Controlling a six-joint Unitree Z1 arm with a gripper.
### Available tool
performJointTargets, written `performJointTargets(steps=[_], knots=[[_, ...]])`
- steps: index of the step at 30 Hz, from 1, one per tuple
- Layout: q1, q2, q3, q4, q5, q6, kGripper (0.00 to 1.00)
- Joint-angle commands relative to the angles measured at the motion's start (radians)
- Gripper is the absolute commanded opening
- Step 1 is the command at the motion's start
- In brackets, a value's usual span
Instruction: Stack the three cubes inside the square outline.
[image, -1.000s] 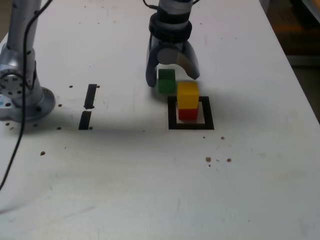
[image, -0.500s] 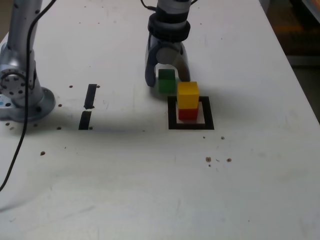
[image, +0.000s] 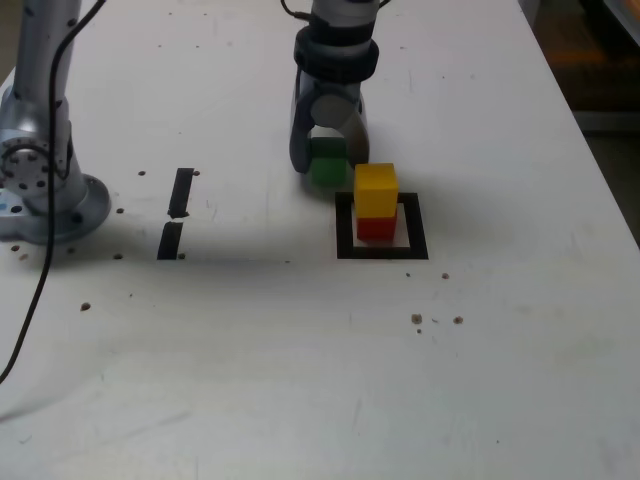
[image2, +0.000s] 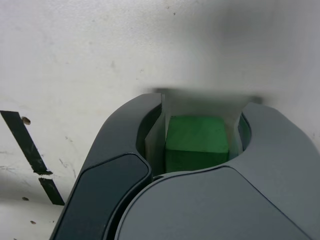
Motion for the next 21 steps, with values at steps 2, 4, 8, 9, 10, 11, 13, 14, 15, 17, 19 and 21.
performJointTargets(steps=[2,4,8,9,10,11,13,14,15,17,19,21], knots=[[0.001,-0.042,-0.009,0.028,0.003,-0.012,0.08],[0.0,-0.067,-0.019,0.054,0.008,-0.02,0.07],[-0.001,-0.121,-0.055,0.13,0.025,-0.034,0.07],[-0.002,-0.135,-0.069,0.153,0.03,-0.038,0.07],[-0.003,-0.149,-0.084,0.177,0.035,-0.042,0.07],[-0.006,-0.162,-0.101,0.201,0.04,-0.048,0.07],[-0.015,-0.189,-0.144,0.259,0.05,-0.06,0.07],[-0.021,-0.199,-0.164,0.284,0.054,-0.067,0.07],[-0.028,-0.208,-0.184,0.307,0.059,-0.074,0.07],[-0.043,-0.222,-0.224,0.347,0.063,-0.088,0.07],[-0.06,-0.23,-0.261,0.381,0.064,-0.103,0.07],[-0.078,-0.232,-0.298,0.411,0.062,-0.118,0.07]])
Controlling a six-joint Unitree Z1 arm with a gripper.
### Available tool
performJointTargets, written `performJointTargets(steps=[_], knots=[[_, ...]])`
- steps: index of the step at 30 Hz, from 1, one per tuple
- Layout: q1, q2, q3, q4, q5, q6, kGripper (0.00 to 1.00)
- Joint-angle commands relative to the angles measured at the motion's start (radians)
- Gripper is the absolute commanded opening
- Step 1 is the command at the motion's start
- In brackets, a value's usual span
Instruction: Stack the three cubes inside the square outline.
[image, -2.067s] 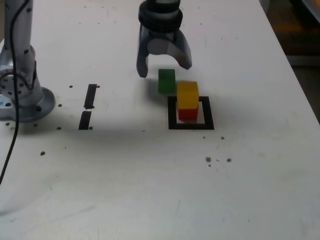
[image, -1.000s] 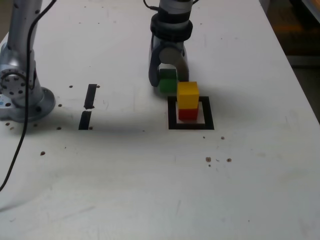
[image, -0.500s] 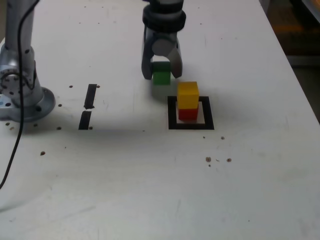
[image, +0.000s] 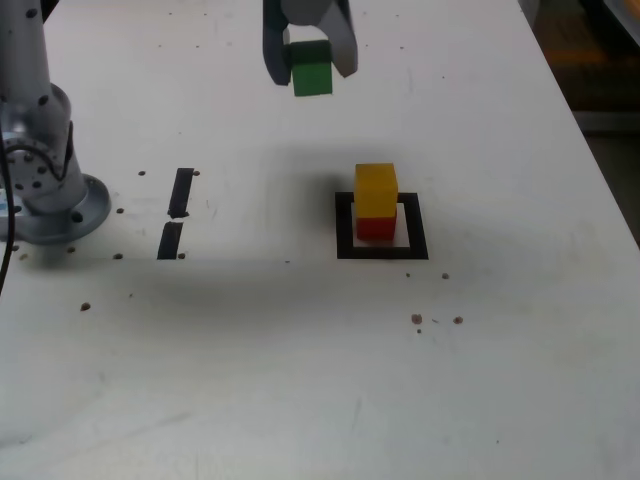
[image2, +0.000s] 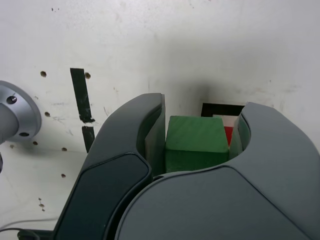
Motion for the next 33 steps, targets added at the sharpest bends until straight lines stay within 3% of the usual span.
performJointTargets(steps=[1,10,24,33], knots=[[-0.02,-0.008,-0.034,0.023,-0.002,-0.016,0.07],[-0.147,0.069,-0.183,0.099,-0.016,-0.122,0.07],[-0.245,0.137,-0.213,0.079,-0.043,-0.215,0.08],[-0.265,0.156,-0.189,0.043,-0.08,-0.232,0.09]])
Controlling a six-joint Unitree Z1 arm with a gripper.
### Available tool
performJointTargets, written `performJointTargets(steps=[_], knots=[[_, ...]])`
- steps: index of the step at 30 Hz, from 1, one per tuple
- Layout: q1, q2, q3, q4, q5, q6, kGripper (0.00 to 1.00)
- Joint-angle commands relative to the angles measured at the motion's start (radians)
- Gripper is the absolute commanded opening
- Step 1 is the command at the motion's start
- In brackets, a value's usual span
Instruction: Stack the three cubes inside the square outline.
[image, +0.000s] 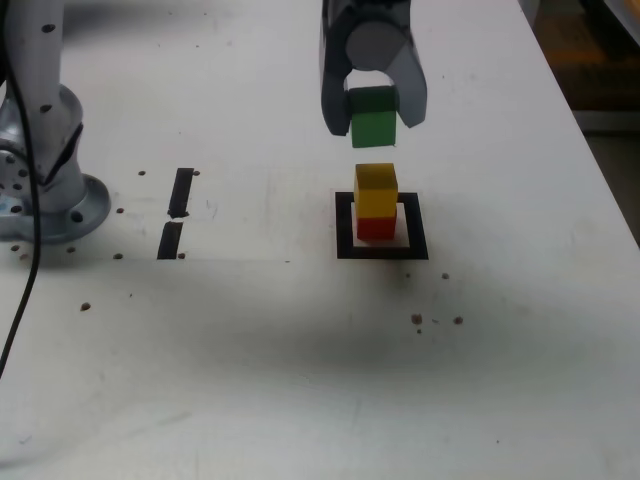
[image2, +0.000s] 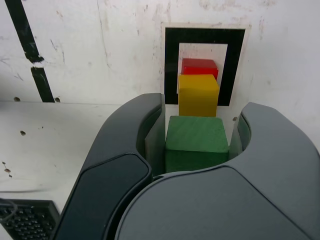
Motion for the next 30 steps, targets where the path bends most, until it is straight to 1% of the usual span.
performJointTargets(steps=[1,10,16,24,30], knots=[[-0.005,0.006,0.004,-0.007,-0.005,-0.005,0.09],[-0.011,0.02,0.053,-0.05,-0.024,-0.007,0.12],[-0.011,0.025,0.087,-0.086,-0.035,-0.007,0.21],[-0.01,0.03,0.099,-0.097,-0.017,-0.007,0.27],[-0.009,0.033,0.109,-0.125,-0.005,-0.007,0.32]])
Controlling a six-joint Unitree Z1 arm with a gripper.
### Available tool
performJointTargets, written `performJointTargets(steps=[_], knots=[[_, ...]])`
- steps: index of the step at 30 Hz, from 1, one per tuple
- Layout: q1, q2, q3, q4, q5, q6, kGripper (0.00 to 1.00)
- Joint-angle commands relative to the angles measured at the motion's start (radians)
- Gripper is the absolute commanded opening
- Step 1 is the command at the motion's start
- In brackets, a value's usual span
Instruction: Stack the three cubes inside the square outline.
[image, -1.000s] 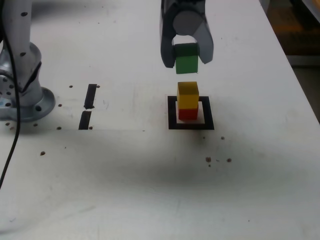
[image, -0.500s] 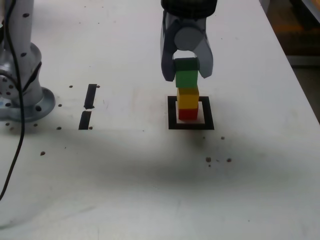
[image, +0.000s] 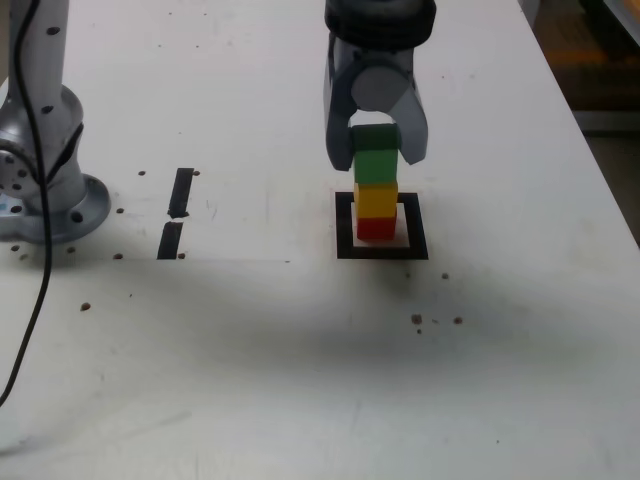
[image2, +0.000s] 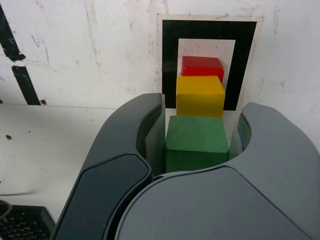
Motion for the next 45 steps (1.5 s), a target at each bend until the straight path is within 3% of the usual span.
performJointTargets(steps=[1,18,26,32,37,41,45], knots=[[-0.001,0.003,0.004,-0.01,0.004,-0.002,0.34],[0.02,0.006,0.037,-0.033,0.02,0.008,0.53],[0.02,0.01,0.038,-0.053,0.017,0.015,0.69],[0.02,0.001,0.034,-0.045,0.023,0.024,0.87],[0.02,-0.041,0.004,0.013,0.081,0.016,0.97],[0.021,-0.108,-0.011,0.096,0.147,-0.004,0.98],[0.032,-0.177,0.025,0.157,0.176,-0.021,0.98]])
